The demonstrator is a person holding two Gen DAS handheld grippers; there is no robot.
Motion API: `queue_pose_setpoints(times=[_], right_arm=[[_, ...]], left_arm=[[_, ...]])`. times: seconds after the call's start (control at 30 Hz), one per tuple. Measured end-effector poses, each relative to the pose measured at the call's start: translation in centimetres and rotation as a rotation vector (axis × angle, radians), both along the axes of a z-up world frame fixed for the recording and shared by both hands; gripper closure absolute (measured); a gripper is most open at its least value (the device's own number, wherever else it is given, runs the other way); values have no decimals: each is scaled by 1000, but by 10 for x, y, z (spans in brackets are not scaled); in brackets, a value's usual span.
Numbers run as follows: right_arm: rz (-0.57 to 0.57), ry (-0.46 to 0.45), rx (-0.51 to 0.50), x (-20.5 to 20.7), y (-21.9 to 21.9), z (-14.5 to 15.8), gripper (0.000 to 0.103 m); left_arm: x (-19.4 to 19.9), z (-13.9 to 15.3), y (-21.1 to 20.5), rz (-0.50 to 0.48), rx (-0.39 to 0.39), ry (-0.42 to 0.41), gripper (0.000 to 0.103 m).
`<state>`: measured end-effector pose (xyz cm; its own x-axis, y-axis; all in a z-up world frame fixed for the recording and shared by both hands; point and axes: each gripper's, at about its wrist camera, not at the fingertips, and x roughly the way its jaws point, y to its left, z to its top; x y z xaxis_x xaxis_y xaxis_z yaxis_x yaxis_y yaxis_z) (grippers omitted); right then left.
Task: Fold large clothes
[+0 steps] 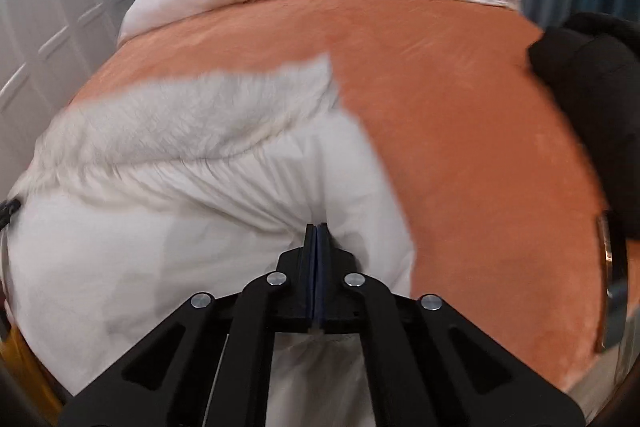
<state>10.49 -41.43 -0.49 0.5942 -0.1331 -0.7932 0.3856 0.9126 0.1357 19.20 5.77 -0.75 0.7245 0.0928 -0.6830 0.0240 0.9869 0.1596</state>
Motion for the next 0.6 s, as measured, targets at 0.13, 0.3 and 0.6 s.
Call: queue_pose_setpoints(times=[0.13, 0.3, 0.6], right_arm=[[-3, -64, 48, 37, 10, 30, 98], [-63, 55, 11, 92, 3, -4, 97], [-79, 57, 36, 97, -10, -57, 99]], left_arm=[[20, 39, -14, 3, -143, -35, 37], [79, 6, -53, 30, -113, 92, 32], [104, -70, -56, 64, -83, 171, 21]])
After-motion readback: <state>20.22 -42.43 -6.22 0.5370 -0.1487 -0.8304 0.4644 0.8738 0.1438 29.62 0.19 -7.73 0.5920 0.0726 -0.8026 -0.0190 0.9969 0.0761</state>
